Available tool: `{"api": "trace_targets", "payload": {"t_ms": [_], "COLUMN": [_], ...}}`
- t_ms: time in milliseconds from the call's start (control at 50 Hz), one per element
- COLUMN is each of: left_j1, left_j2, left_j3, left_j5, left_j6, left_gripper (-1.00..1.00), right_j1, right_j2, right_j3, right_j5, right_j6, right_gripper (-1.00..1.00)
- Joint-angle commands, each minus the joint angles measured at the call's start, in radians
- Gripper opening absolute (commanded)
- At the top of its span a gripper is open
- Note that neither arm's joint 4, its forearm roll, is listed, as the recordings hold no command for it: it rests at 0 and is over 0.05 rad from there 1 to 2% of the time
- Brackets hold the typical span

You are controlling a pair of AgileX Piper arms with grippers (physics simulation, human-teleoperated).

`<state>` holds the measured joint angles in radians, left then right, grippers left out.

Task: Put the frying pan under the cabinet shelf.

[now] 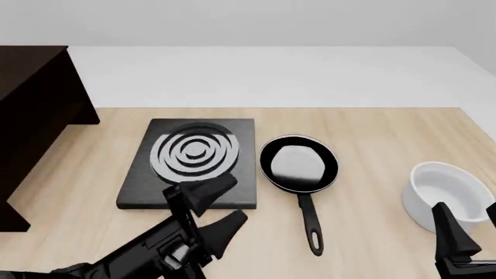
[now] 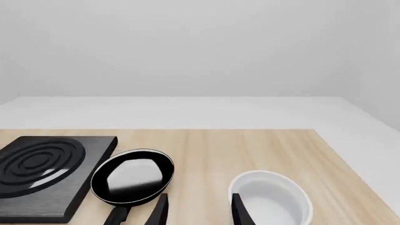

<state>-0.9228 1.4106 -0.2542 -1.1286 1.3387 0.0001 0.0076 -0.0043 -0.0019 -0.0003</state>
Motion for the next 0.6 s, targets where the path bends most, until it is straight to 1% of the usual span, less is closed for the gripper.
{"api": "trace_targets", "payload": {"t_ms": [20, 60, 140, 200, 280, 320, 420, 460, 500, 600], "left_j1": [-0.045, -0.054, -0.054, -0.068, -0.071, -0.080, -0.095, -0.105, -0.107, -0.125], "left_j2": [0.120, 0.148, 0.146, 0.182, 0.209, 0.227, 0.258, 0.271, 0.281, 0.301], "left_j3": [-0.019, -0.017, -0.036, -0.034, -0.057, -0.064, -0.083, -0.084, -0.094, -0.105], "left_j5": [-0.071, -0.085, -0.065, -0.088, -0.090, -0.091, -0.091, -0.091, -0.091, -0.091], "left_j6": [0.071, 0.086, 0.065, 0.102, 0.101, 0.120, 0.118, 0.136, 0.122, 0.132], "left_gripper": [1.00, 1.00, 1.00, 1.00, 1.00, 1.00, 1.00, 1.00, 1.00, 1.00], "right_j1": [0.000, 0.000, 0.000, 0.000, 0.000, 0.000, 0.000, 0.000, 0.000, 0.000], "right_j2": [0.000, 0.000, 0.000, 0.000, 0.000, 0.000, 0.000, 0.000, 0.000, 0.000], "right_j3": [0.000, 0.000, 0.000, 0.000, 0.000, 0.000, 0.000, 0.000, 0.000, 0.000], "right_j5": [0.000, 0.000, 0.000, 0.000, 0.000, 0.000, 0.000, 0.000, 0.000, 0.000], "right_j6": [0.000, 0.000, 0.000, 0.000, 0.000, 0.000, 0.000, 0.000, 0.000, 0.000], "right_gripper": [1.00, 1.00, 1.00, 1.00, 1.00, 1.00, 1.00, 1.00, 1.00, 1.00]}}
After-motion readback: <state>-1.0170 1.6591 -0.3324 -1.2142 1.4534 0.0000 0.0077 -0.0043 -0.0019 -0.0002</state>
